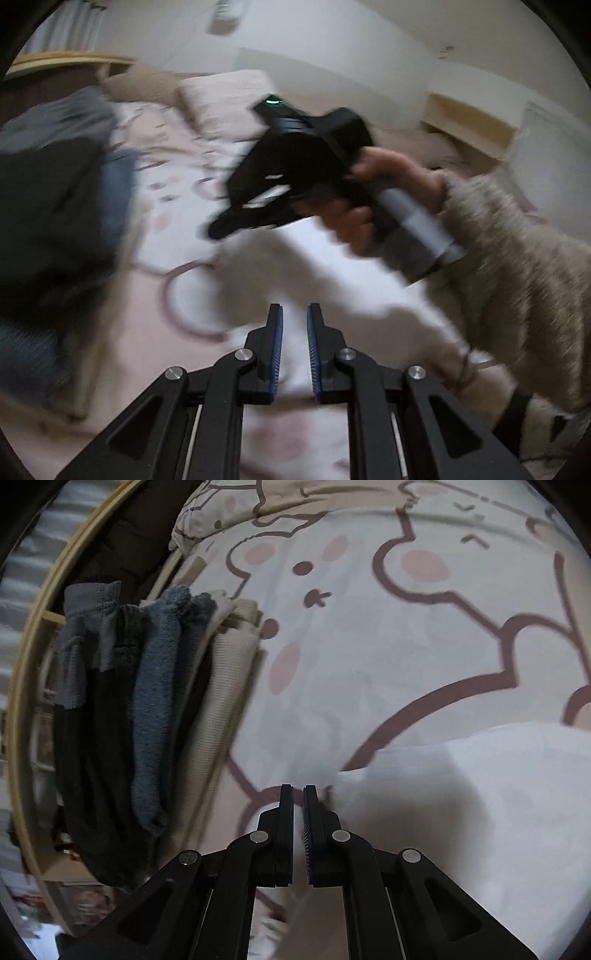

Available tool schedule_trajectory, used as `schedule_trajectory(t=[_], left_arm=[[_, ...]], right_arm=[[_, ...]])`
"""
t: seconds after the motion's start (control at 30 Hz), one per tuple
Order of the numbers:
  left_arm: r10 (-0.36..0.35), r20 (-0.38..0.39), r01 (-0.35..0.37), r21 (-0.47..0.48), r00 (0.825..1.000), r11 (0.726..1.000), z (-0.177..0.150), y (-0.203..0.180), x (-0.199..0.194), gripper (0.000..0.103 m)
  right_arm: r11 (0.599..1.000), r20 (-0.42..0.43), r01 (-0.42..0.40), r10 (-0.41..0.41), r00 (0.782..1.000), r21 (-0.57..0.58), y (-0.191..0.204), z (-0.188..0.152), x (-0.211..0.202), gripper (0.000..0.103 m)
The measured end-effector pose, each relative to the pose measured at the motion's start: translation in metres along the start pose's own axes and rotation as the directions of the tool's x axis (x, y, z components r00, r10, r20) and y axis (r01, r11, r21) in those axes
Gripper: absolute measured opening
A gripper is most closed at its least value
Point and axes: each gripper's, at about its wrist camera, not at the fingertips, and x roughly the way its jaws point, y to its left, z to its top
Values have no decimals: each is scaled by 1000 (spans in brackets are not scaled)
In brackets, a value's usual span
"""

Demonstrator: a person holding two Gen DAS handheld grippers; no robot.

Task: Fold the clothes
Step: 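Open both tools and smooth the folded T-shirt on the duvet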

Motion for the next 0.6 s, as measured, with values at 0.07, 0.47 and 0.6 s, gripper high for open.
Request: schedule_trajectory(t=[0.07,0.47,0.6], left_arm=[[-26,-18,26,41,1000,999,6,-15,15,13],[102,-72,-105,-34,992,994,5,10,24,15],[49,-29,-50,-31,998,998,51,-1,33,45]], right_arm=[[999,44,-39,39,998,3,-2,-5,-17,6],[982,333,129,-168,928,137,-95,-103,-143,6],[977,372,99,-165,913,189,-123,-149,-151,6]])
